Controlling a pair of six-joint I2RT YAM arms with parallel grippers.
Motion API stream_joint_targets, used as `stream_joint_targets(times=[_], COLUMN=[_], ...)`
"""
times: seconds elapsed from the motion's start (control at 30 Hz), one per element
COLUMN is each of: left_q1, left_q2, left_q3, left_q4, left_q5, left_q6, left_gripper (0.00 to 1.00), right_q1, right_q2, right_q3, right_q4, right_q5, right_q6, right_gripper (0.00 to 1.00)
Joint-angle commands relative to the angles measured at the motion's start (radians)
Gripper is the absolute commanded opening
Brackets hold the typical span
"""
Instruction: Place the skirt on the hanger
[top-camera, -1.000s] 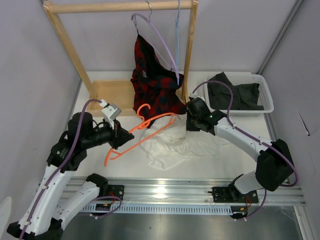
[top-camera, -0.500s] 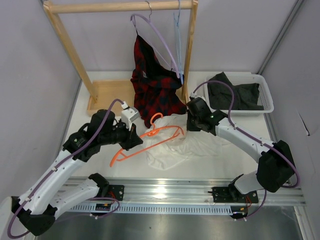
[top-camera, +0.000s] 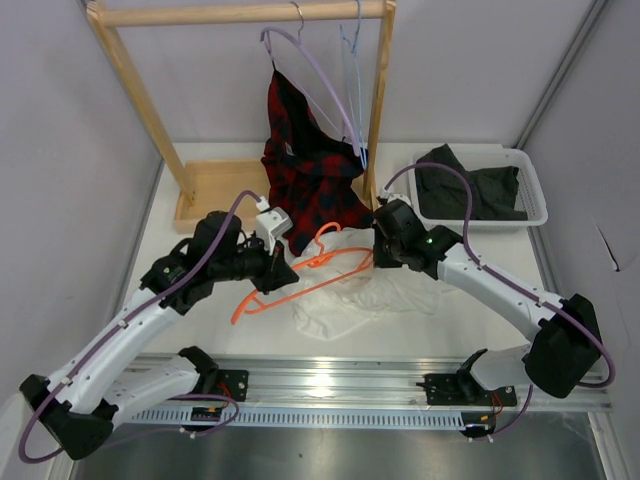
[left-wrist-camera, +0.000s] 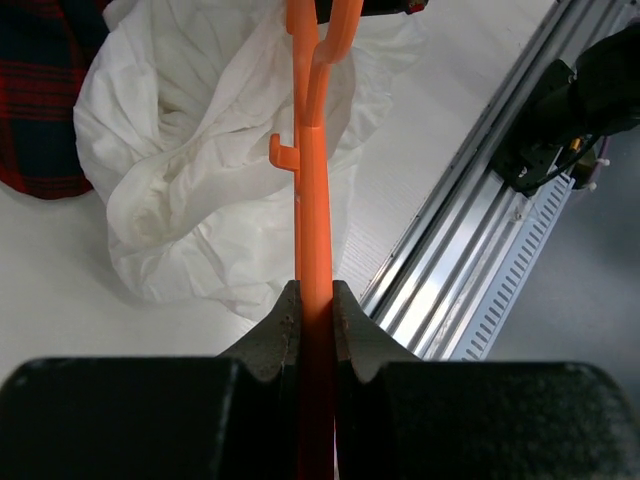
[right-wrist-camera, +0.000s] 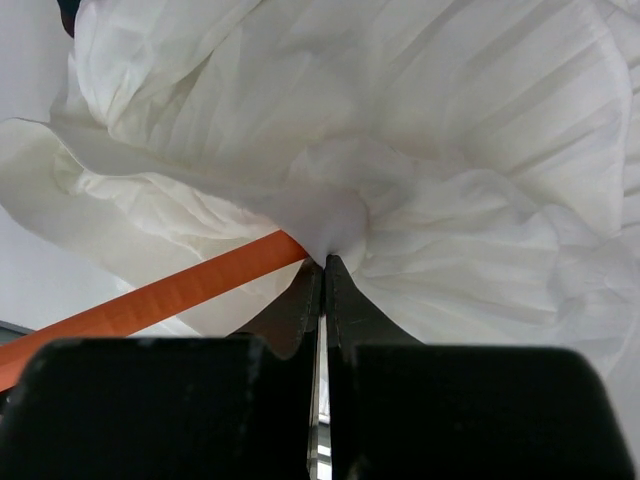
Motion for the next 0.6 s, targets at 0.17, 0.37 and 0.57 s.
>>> stream_joint_targets(times=[0.17, 0.37, 0.57], left_q1=[-0.056, -0.068, -0.068], left_q2=[0.115, 0.190, 0.289], left_q3=[-0.016, -0.016, 0.009], left_q4=[0.132, 0.196, 0.263], left_q5=[0.098, 0.139, 0.137], left_q6=[-0.010, -0.005, -0.019], left_gripper=[0.00, 0.00, 0.00], right_q1=[0.011, 0.057, 0.097], right_q2=[-0.063, -0.057, -0.066], right_q3=[0.044, 0.055, 0.055], right_q4=[-0.020, -0.015, -0.014], right_q5=[0.030, 0.038, 0.051], right_q6=[-0.010, 0.007, 0.021], right_gripper=[0.00, 0.00, 0.00])
